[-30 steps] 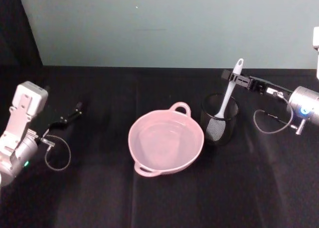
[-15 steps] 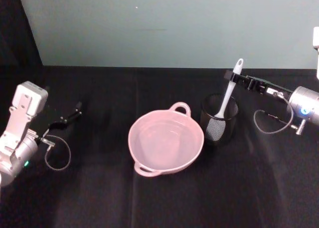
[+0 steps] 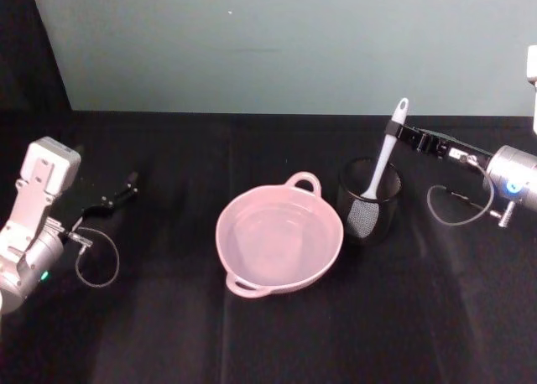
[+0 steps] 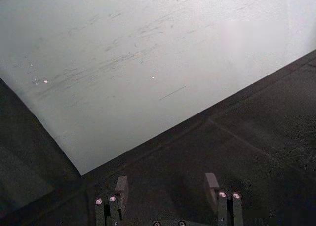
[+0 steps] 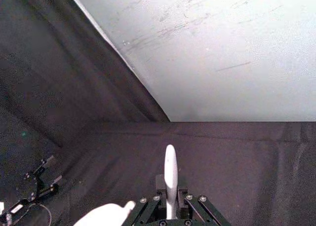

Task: Use the one hand to pick up the spoon and stir the clear water in the bowl.

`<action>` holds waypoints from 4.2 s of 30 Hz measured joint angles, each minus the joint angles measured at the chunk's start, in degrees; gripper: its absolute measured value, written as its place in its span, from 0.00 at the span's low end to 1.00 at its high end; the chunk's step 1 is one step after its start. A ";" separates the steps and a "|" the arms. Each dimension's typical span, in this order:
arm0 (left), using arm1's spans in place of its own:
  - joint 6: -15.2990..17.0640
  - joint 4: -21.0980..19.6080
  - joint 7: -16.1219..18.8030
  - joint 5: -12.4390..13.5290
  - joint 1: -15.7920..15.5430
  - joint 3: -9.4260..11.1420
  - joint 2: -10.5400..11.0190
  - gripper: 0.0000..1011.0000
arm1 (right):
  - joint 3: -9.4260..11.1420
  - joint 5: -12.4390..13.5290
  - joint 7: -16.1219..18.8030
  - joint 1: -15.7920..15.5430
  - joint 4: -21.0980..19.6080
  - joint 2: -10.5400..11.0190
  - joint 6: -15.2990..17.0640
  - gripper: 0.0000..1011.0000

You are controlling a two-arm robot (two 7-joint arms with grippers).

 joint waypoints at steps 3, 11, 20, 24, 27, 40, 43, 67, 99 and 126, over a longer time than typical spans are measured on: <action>0.00 0.00 0.00 0.00 0.00 0.00 0.00 1.00 | 0.00 0.00 -0.01 0.00 0.00 0.00 0.00 0.12; 0.00 0.00 0.00 0.00 0.00 0.00 0.00 1.00 | -0.47 -6.80 -3.41 -2.94 -9.65 4.06 -8.03 0.12; 0.00 0.00 0.00 0.00 0.00 0.00 0.00 1.00 | 1.50 -13.30 -6.42 -4.77 -22.59 9.25 -11.71 0.12; 0.00 0.00 0.00 0.00 0.00 0.00 0.00 1.00 | 2.59 -13.76 -6.43 -4.56 -26.17 10.08 -11.30 0.12; 0.00 0.00 0.00 0.00 0.00 0.00 0.00 1.00 | 3.25 -13.30 -5.76 -3.96 -28.12 9.92 -10.18 0.12; 0.00 0.00 0.00 0.00 0.00 0.00 0.00 1.00 | -1.11 -9.68 1.63 -2.99 -26.74 4.10 -11.85 0.12; 0.00 0.00 0.00 0.00 0.00 0.00 0.00 1.00 | -3.16 -9.96 3.92 -3.39 -23.59 2.19 -14.35 0.12; 0.00 0.00 0.00 0.00 0.00 0.00 0.00 1.00 | -8.79 -21.73 10.85 -8.03 -14.67 -4.01 -29.77 0.12; 0.00 0.00 0.00 0.00 0.00 0.00 0.00 1.00 | -2.90 -22.99 9.12 -13.99 -16.86 -3.66 -30.73 0.12; 0.00 0.00 0.00 0.00 0.00 0.00 0.00 1.00 | -2.75 -30.65 1.00 -5.25 1.18 -15.95 -42.29 0.12</action>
